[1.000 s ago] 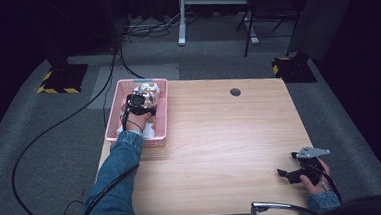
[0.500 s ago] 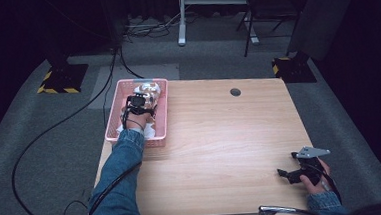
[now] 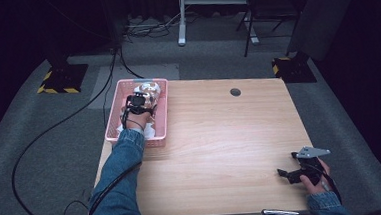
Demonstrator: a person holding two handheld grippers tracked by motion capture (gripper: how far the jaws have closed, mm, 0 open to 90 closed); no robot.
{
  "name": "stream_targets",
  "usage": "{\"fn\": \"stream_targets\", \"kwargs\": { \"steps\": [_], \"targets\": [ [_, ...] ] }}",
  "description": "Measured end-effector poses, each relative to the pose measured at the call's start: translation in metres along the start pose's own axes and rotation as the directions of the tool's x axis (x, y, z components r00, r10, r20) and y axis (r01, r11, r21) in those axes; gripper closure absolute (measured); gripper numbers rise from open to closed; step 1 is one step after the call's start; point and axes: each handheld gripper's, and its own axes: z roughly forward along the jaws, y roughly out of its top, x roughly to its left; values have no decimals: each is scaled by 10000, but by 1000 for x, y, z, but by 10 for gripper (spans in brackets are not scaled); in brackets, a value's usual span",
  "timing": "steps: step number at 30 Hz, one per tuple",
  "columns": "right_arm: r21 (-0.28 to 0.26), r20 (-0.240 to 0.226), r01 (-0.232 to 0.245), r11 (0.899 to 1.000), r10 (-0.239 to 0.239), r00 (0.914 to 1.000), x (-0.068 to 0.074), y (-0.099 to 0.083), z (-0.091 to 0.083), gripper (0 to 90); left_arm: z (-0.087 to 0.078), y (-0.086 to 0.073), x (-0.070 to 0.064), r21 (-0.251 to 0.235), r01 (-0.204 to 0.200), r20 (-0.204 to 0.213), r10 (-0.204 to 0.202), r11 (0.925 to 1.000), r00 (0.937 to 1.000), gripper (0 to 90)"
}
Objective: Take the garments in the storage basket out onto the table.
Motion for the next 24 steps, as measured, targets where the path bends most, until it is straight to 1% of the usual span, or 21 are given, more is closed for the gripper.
{"fn": "stream_targets", "kwargs": {
  "steps": [5, 6, 8, 10, 15, 21, 24],
  "targets": [
    [1, 1, 3, 10000, -3, 10000, 0, 0, 0, 1, -5, 2, -2, -201, 6, -80, -8, 9998, 10000, 577],
    [1, -1, 0, 10000, 0, 10000, 0, 0, 0, 1, -6, 3, -2, -229, -44, -89, 42, 9997, 10000, 577],
    [-1, -2, -2, 10000, 2, 10000, 0, 0, 0, 1, -11, 5, -3, -258, -93, -132, 89, 9996, 9999, 576],
    [0, -1, 0, 10000, 0, 10000, 0, 0, 0, 1, -16, 6, -3, -297, -237, -229, 230, 9993, 9995, 576],
    [-1, 0, 0, 10000, 0, 10000, 0, 0, 0, 1, -28, 9, -3, -526, -248, -270, 234, 9983, 9994, 576],
    [-1, 0, 1, 10000, -1, 10000, 0, 0, 0, 1, -42, 14, -6, -894, -307, -235, 287, 9955, 9993, 574],
    [4, -2, 2, 10000, -2, 10000, 0, 0, 0, 1, -49, 18, -9, -1034, -449, -200, 430, 9936, 9989, 574]
  ]
}}
